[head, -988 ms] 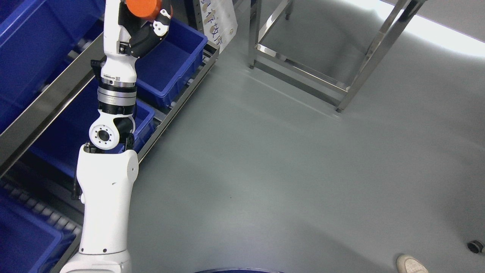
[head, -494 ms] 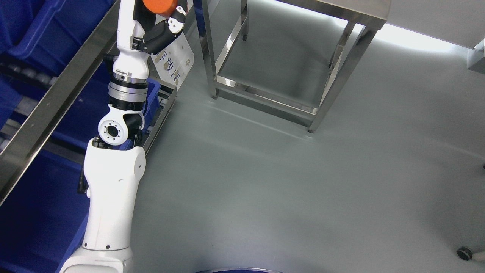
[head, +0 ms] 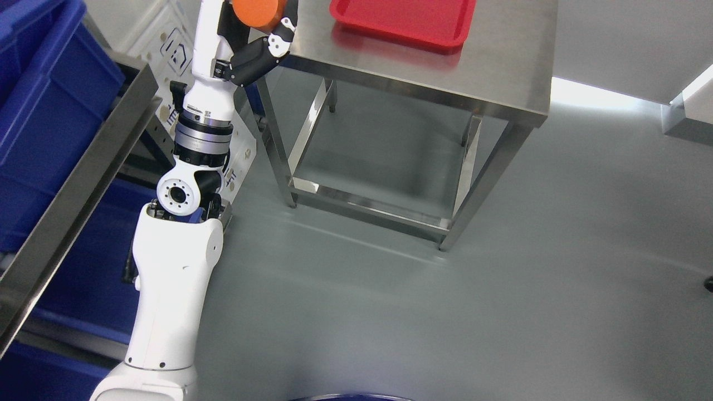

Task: Grab orange capacitor from left shelf to right desk
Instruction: 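Lower the capacitor onto the red tray with the left hand, then open the left hand to release the capacitor upright on the tray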

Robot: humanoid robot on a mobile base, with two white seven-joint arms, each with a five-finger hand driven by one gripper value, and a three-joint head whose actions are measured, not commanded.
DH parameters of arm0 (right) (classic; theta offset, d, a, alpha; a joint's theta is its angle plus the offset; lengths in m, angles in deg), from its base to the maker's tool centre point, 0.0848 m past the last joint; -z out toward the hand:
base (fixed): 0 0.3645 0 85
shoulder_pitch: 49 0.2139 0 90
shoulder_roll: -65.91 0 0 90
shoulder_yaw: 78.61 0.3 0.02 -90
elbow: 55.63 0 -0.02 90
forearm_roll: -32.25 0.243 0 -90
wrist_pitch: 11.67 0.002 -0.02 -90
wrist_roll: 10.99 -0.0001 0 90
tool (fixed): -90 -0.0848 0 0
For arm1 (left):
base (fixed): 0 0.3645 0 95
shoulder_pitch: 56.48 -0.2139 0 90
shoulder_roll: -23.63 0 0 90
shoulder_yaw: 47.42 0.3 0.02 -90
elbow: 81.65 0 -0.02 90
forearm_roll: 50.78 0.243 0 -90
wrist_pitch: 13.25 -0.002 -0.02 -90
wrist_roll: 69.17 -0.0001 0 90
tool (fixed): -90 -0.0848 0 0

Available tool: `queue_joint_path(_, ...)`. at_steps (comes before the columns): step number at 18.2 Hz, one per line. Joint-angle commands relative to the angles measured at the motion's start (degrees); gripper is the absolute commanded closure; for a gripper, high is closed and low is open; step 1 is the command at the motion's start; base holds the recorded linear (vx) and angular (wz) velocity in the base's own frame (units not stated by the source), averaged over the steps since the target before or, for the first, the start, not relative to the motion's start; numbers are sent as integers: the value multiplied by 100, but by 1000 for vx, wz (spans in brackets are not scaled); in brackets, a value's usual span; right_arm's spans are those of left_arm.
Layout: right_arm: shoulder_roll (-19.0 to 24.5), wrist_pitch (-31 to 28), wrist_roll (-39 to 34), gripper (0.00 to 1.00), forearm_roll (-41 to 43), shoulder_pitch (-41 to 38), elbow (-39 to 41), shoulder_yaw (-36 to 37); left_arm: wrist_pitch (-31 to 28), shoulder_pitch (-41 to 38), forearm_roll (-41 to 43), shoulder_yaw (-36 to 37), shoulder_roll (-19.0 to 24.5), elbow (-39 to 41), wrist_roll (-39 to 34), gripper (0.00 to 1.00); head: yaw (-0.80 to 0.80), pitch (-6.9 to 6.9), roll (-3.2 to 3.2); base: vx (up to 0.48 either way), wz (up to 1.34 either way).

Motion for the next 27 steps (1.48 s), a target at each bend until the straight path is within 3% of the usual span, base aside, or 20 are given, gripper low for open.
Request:
queue_joint_path(1, -100, -2, -4, 0, -14, -80, 193, 62, 20, -7, -34, 459, 99, 6, -5, 98, 0, 0, 0, 479, -47)
queue_joint_path(8, -100, 6, -4, 0, -14, -80, 193, 62, 37, -15, -157, 838, 99, 6, -32, 98, 0, 0, -1, 438, -76)
queue_joint_path(11, -100, 6, -4, 0, -14, -80, 193, 62, -15, -269, -148, 1338, 99, 6, -23, 98, 0, 0, -1, 367, -107)
queue_joint_path(18, -100, -2, -4, 0, -14, -80, 193, 62, -1385, -209, -122, 2446, 99, -766, -84, 97, 0, 0, -26, 218, -143)
queue_joint_path(22, -100, 6, -4, 0, -14, -80, 193, 62, -1536, -86, 71, 2394, 99, -1426, -119, 96, 0, 0, -26, 87, -124)
queue_joint_path(27, -100, -2, -4, 0, -14, -80, 193, 62, -1545, -60, 71, 2236, 99, -1444, -128, 93, 0, 0, -27, 25, -11)
